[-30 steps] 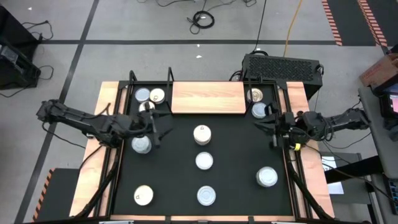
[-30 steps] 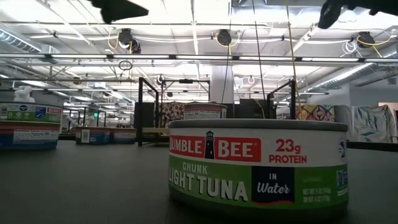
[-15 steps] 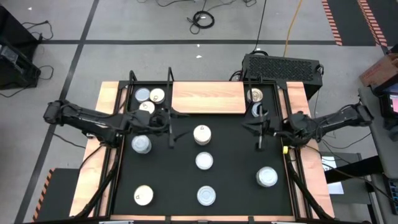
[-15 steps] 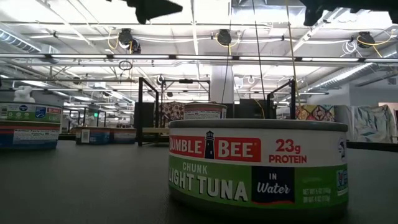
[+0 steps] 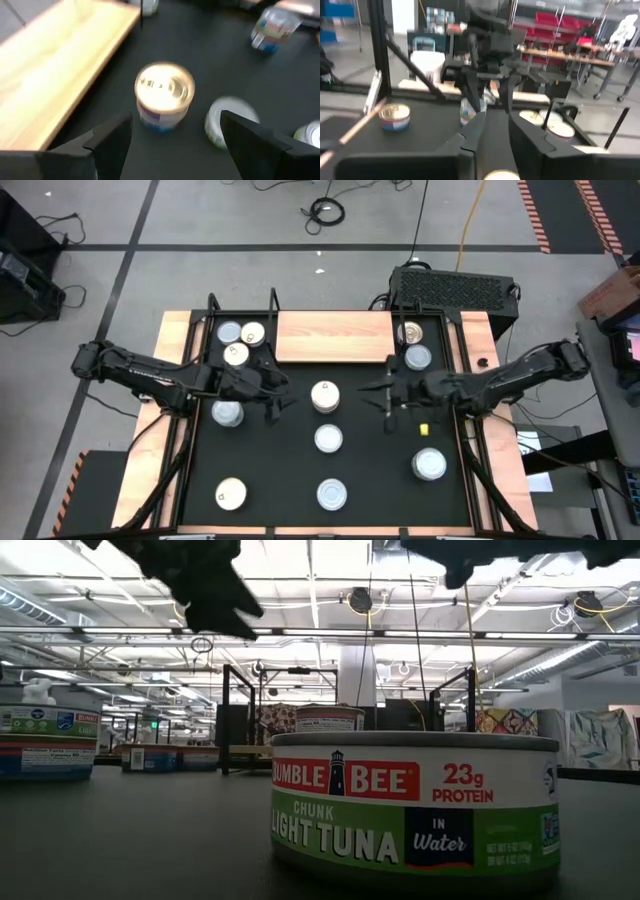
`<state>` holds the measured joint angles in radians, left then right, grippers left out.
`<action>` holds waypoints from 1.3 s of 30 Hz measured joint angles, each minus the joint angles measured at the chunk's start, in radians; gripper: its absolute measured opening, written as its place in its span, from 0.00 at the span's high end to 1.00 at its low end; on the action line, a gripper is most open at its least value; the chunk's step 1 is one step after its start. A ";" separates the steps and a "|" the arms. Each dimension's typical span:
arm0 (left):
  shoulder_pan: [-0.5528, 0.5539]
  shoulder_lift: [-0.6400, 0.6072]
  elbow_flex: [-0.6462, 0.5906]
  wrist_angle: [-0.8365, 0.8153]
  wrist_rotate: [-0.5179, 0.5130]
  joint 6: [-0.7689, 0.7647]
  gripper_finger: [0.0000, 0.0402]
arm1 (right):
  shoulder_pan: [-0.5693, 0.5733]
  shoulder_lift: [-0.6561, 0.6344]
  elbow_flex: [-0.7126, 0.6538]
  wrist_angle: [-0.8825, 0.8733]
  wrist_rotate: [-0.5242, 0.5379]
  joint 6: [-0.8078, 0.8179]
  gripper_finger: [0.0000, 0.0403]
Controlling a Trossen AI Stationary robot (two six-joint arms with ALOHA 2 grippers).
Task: Stack canned seafood by type on shelf
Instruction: Put the middle left green tuna can on the shelf
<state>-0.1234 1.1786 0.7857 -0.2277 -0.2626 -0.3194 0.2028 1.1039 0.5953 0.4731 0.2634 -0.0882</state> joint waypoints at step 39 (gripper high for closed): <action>0.283 -0.063 0.104 -0.959 0.159 -0.068 0.25 | -0.005 0.213 0.285 -0.682 -0.008 0.199 0.63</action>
<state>0.1599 1.1153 0.8894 -1.1868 -0.1036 -0.3874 0.1982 1.3167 0.8799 -0.2088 0.2558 0.1104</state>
